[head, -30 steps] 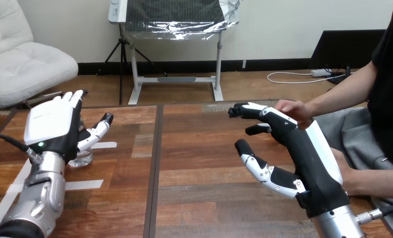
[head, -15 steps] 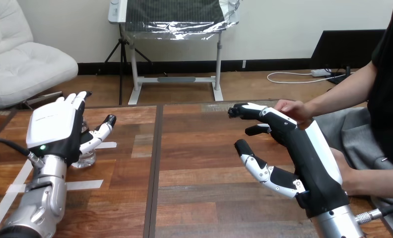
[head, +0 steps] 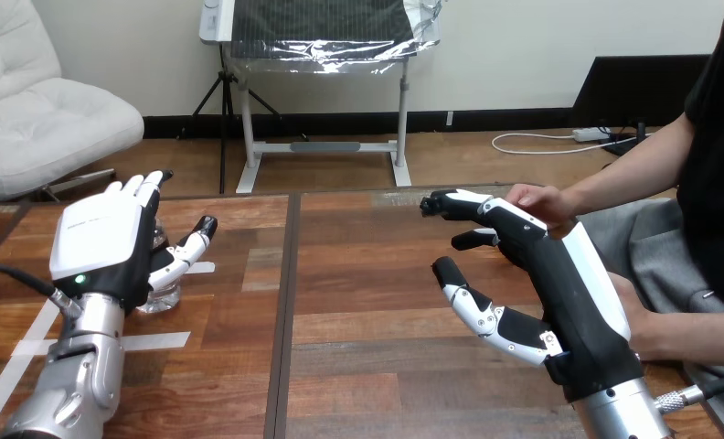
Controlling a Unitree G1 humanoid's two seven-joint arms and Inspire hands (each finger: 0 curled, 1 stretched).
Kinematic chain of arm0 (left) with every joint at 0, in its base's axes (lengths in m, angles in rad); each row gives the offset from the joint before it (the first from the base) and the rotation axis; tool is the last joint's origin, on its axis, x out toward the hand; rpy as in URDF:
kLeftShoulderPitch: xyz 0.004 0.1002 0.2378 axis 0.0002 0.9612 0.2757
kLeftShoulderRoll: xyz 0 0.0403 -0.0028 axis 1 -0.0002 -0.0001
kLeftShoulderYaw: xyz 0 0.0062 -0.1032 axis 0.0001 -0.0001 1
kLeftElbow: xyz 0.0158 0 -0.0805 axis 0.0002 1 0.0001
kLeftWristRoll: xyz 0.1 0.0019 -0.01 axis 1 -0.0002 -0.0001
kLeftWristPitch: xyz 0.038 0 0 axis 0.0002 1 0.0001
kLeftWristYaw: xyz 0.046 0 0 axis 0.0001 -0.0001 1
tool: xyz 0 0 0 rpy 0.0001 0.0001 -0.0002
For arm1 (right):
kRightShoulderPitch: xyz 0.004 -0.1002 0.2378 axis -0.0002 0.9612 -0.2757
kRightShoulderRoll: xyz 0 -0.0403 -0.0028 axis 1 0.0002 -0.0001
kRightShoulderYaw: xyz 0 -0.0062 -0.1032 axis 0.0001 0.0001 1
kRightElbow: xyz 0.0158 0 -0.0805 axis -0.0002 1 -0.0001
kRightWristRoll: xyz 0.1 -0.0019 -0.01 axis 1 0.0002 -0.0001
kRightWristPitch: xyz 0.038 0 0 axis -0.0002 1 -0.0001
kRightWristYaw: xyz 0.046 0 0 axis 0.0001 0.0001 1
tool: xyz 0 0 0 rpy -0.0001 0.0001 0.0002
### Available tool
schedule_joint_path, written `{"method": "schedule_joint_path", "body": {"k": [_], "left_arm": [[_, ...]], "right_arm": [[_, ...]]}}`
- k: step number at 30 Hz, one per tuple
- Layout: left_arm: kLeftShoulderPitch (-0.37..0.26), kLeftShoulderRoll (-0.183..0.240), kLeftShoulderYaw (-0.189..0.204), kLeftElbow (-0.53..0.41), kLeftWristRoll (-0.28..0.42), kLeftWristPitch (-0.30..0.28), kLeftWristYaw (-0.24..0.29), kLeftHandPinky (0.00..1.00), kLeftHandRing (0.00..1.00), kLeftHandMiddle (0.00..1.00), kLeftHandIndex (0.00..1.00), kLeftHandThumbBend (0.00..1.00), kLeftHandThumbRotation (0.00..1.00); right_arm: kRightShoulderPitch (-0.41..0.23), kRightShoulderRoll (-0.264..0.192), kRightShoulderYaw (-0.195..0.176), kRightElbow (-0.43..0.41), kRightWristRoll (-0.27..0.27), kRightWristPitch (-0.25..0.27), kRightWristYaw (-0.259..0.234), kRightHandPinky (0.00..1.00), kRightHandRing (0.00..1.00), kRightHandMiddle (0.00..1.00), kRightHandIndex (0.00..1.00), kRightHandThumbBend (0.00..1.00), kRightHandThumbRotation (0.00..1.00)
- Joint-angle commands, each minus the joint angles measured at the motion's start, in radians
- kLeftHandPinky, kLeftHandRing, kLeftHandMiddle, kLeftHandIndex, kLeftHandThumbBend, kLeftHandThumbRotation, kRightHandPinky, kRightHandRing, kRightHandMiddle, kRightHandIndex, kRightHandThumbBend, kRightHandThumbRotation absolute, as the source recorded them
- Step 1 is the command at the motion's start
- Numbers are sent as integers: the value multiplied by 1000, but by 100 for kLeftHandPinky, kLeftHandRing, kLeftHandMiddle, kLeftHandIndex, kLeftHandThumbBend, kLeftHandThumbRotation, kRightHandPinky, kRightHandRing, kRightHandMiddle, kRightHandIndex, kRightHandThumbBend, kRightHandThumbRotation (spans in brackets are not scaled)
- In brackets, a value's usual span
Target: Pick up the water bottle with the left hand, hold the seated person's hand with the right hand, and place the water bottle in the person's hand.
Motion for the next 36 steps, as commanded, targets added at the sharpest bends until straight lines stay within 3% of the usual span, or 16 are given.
{"method": "schedule_joint_path", "body": {"k": [1,10,36], "left_arm": [[88,-28,-22,2,-6,15,-62,85,89,92,91,50,100],[112,-27,-8,-47,-10,28,-80,85,89,92,91,50,100],[187,-16,4,-154,13,24,-57,84,88,91,90,50,100]], "right_arm": [[-70,7,-6,-36,5,-1,-7,68,80,82,72,29,0],[-70,7,-5,-39,0,5,-8,69,81,82,73,30,0],[-79,6,-4,-33,-1,2,-8,69,80,81,72,29,0]]}}
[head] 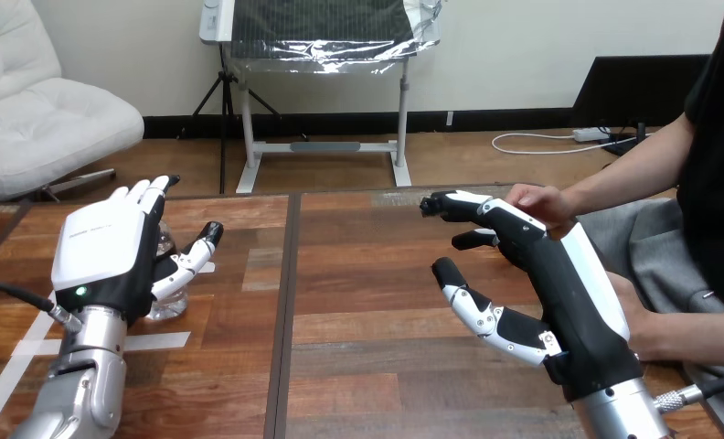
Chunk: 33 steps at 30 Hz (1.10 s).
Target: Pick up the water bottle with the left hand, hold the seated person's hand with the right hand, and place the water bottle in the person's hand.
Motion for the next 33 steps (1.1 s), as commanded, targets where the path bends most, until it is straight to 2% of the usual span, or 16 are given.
{"method": "schedule_joint_path", "body": {"k": [1,8,13,33], "left_arm": [[84,-26,-27,7,0,5,-45,84,88,91,90,50,100],[103,-21,-24,-17,3,-2,-39,84,88,91,91,50,100],[121,-16,-19,-38,4,-28,-22,83,88,91,90,49,100],[189,-5,-7,-136,45,-36,-7,83,87,90,89,44,100]], "right_arm": [[-77,6,-5,-34,4,-6,-7,69,80,81,72,29,0],[-76,6,-5,-37,0,0,-8,69,80,81,72,30,0],[-76,6,-3,-41,7,5,-4,69,80,82,72,30,0],[-81,5,-2,-34,1,-2,-7,69,81,82,72,30,0]]}}
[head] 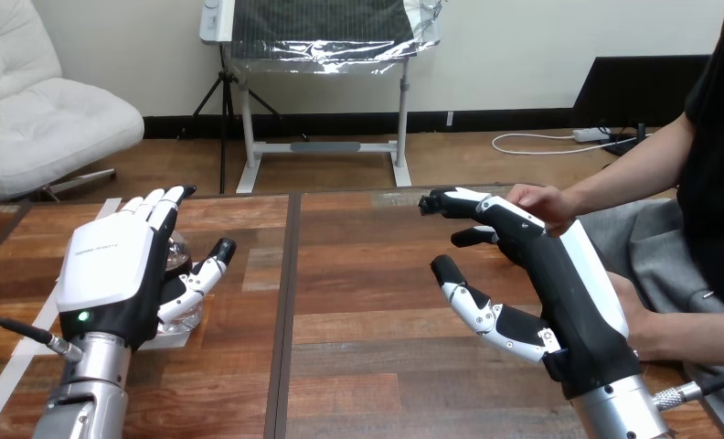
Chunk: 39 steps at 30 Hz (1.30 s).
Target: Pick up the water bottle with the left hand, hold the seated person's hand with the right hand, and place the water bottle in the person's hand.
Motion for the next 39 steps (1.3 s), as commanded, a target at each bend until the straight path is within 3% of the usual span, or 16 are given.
{"method": "schedule_joint_path", "body": {"k": [1,10,39], "left_arm": [[69,-14,-38,11,15,-2,-37,83,87,90,89,44,100],[140,-11,-32,-108,26,26,-67,84,87,90,89,45,100],[227,-18,-24,-253,32,54,-93,83,88,91,90,44,100]], "right_arm": [[-75,5,-3,-33,2,-8,-7,69,81,82,72,30,0],[-75,4,-3,-36,6,-3,-4,69,81,82,72,30,0],[-78,3,-3,-36,14,0,1,70,81,82,72,30,0]]}}
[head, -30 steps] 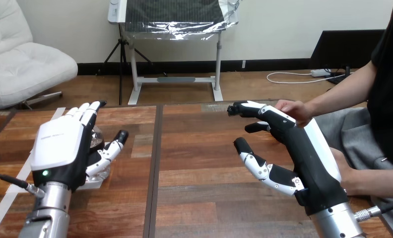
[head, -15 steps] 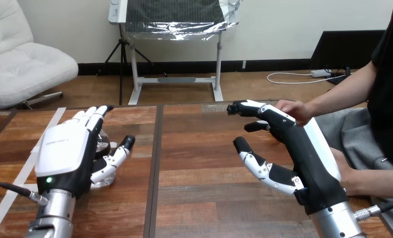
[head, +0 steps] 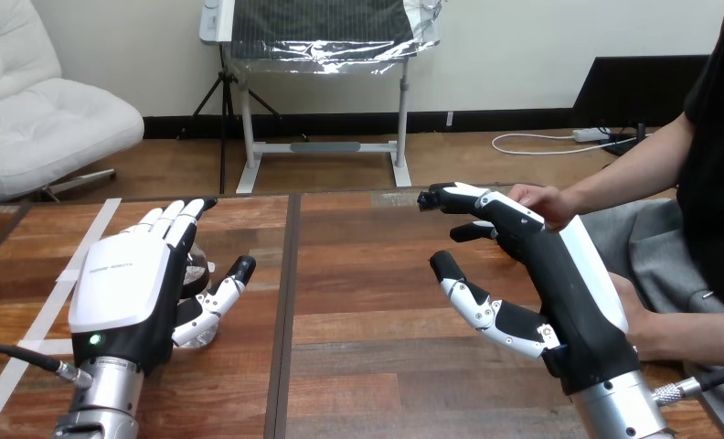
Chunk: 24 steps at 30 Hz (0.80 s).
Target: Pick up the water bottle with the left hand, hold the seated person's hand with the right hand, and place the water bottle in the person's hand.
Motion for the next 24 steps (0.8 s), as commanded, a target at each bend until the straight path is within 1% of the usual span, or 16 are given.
{"method": "schedule_joint_path", "body": {"k": [1,6,12,16,24], "left_arm": [[62,-18,-31,5,9,9,-60,83,88,92,90,45,100],[73,-20,-28,-12,14,7,-58,83,88,91,90,44,100],[85,-20,-26,-34,13,7,-70,83,88,92,90,44,100],[92,-22,-25,-42,23,2,-56,83,87,91,90,43,100],[103,-25,-18,-62,25,4,-77,83,87,91,90,43,100]], "right_arm": [[-66,3,-4,-36,9,-1,0,70,81,82,72,30,0],[-66,2,-5,-35,8,-2,-1,70,81,82,72,30,0],[-67,2,-5,-35,6,0,-1,70,81,82,72,30,0],[-68,2,-5,-31,9,-6,-1,70,81,82,72,31,0],[-70,-1,-5,-28,9,-9,0,70,81,82,72,30,0]]}}
